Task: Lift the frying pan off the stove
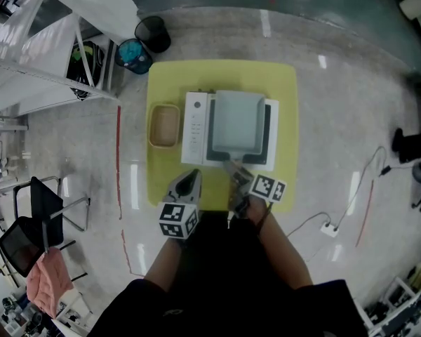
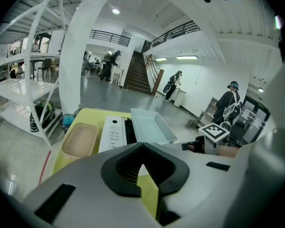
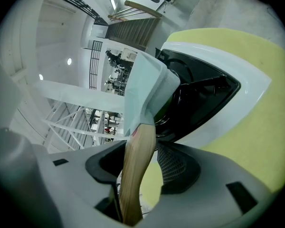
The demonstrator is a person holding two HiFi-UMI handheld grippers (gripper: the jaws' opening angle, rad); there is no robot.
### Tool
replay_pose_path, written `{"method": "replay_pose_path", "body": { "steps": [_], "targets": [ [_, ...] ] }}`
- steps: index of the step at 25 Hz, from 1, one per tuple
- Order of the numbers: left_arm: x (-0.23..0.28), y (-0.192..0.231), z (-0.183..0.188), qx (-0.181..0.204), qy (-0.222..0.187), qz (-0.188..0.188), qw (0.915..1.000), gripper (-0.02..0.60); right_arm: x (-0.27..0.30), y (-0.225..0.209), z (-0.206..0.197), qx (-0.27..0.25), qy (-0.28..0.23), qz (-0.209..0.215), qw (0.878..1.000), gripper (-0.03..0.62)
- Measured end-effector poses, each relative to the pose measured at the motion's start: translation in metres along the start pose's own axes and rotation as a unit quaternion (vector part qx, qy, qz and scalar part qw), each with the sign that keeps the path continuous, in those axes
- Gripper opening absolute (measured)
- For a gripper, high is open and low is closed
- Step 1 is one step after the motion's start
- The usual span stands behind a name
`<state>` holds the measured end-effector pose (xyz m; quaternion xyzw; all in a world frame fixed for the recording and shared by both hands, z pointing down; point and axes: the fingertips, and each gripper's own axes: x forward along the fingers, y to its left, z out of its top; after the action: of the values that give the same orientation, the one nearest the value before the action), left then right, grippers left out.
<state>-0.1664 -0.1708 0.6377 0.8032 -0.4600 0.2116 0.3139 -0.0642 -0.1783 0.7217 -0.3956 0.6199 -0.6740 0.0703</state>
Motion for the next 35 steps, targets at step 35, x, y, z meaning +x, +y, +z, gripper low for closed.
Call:
{"method": "replay_pose_path", "body": {
  "steps": [35],
  "targets": [
    [-0.001,0.013,0.015,0.011,-0.013,-0.032,0.9993,0.044,-0.003,0.005,-0.004,-0.015,-0.010,-0.029,0.999,0.175]
  ]
}}
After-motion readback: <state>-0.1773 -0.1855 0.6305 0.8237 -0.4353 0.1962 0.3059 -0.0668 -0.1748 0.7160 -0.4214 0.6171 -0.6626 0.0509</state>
